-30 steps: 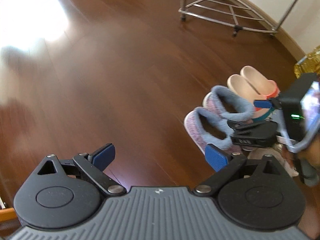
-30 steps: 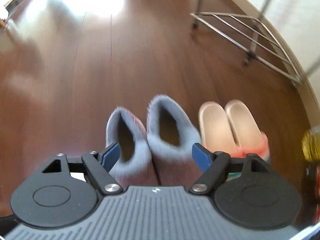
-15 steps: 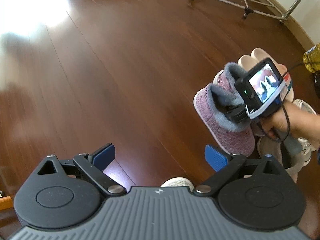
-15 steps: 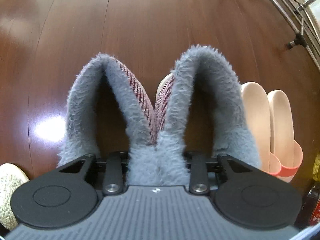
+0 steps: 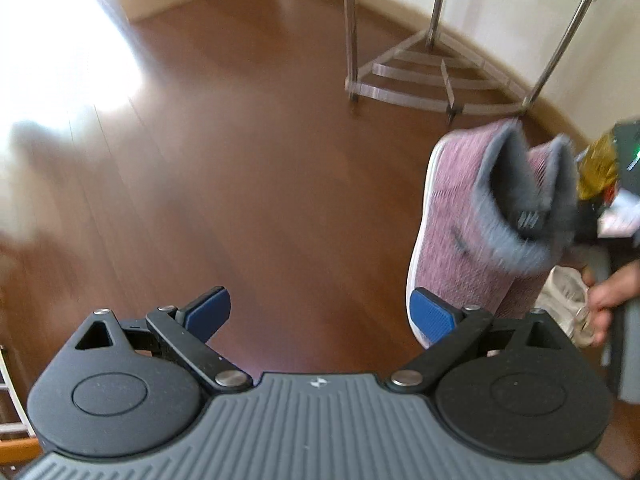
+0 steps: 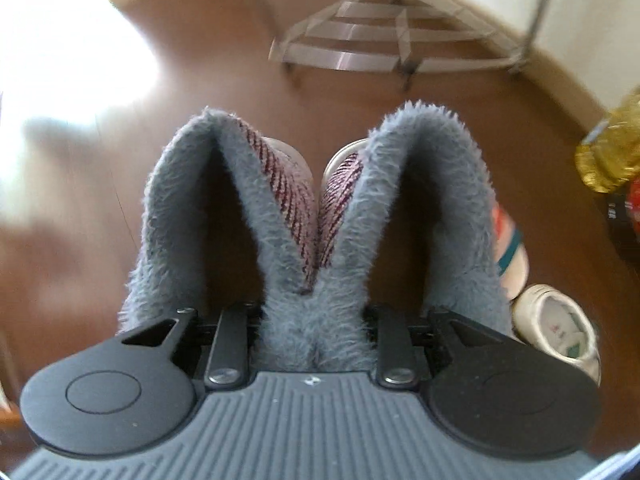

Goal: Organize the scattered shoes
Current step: 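Grasp both pink knit boots by their collars with the right gripper, then carry the pink boots onto the rack's middle shelf with the right gripper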

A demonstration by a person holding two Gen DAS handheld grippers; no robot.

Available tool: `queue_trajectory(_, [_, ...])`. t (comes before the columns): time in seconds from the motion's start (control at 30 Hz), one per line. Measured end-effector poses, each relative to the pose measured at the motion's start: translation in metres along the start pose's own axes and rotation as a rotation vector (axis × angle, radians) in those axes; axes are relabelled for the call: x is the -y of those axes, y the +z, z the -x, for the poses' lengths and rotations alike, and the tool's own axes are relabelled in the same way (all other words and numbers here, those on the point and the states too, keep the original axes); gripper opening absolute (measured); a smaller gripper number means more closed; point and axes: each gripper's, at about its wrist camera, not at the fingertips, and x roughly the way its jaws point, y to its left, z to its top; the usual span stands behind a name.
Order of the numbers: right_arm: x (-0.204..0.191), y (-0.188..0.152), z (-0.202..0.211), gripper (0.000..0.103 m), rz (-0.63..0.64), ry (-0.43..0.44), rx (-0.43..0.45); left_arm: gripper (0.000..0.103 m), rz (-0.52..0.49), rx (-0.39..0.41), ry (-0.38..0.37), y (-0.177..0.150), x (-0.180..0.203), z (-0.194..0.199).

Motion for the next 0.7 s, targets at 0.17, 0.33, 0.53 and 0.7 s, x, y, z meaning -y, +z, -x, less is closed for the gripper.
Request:
queue_trajectory(0.17, [-0.019,0.103,0.106,0.024,0.020,0.035,0.196,0.098,0.040,0.090,-0.045,0.055,0.007,0.040])
queue_trajectory(0.33, [-0.057,0.214,0.165,0.024,0.094,0.012,0.313,0.098,0.042,0.125,-0.124,0.115,0.006,0.039])
queue_trajectory(0.53, [-0.101,0.344,0.121,0.024,0.099,-0.048,0.247,0.098,-0.018,0.141,-0.161,0.189,-0.001,0.021])
queue_trajectory(0.7, [-0.134,0.423,0.042,0.026,0.121,-0.133,0.125,0.098,-0.030,0.142,-0.145,0.226,-0.019,-0.007])
